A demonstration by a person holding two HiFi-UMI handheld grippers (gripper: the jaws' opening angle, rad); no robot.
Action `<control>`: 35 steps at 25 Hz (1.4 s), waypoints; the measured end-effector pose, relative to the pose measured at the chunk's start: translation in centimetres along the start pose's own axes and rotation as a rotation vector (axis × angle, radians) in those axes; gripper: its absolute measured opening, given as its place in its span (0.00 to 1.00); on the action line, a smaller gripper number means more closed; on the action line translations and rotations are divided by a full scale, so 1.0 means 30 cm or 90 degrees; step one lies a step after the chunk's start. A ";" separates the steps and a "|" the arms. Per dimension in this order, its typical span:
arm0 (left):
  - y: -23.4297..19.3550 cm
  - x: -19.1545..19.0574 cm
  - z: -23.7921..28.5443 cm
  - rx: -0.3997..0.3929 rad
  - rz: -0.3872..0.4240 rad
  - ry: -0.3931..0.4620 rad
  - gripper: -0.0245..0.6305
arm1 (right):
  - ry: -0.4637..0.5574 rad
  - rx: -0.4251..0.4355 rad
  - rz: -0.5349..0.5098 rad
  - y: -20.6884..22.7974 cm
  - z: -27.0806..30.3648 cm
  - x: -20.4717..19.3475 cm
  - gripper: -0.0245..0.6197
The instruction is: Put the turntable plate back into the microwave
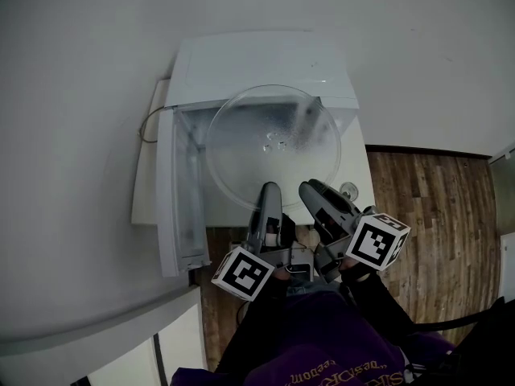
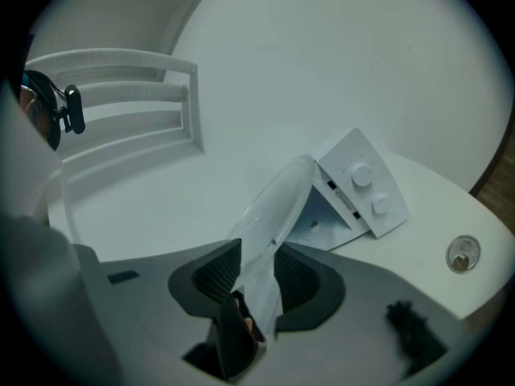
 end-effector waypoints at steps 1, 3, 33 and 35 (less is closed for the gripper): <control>-0.002 -0.004 -0.007 0.000 -0.002 0.004 0.13 | -0.003 0.002 0.000 0.000 -0.004 -0.004 0.25; -0.011 -0.012 -0.021 0.003 -0.005 0.009 0.13 | -0.008 0.005 0.001 0.000 -0.009 -0.013 0.25; -0.152 -0.035 -0.072 0.064 -0.076 0.021 0.13 | -0.075 0.002 0.062 0.087 0.033 -0.156 0.25; -0.176 -0.031 -0.064 0.073 -0.075 0.016 0.13 | -0.075 -0.004 0.068 0.109 0.044 -0.172 0.25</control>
Point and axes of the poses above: the fingertips, and each gripper's own axes: z forward along the fingers, y to its right, x out of its top, the point moved 9 cm from there along -z, backward along the fingers, and after that the axes turned 11 degrees about x, right-handed, at the moved point
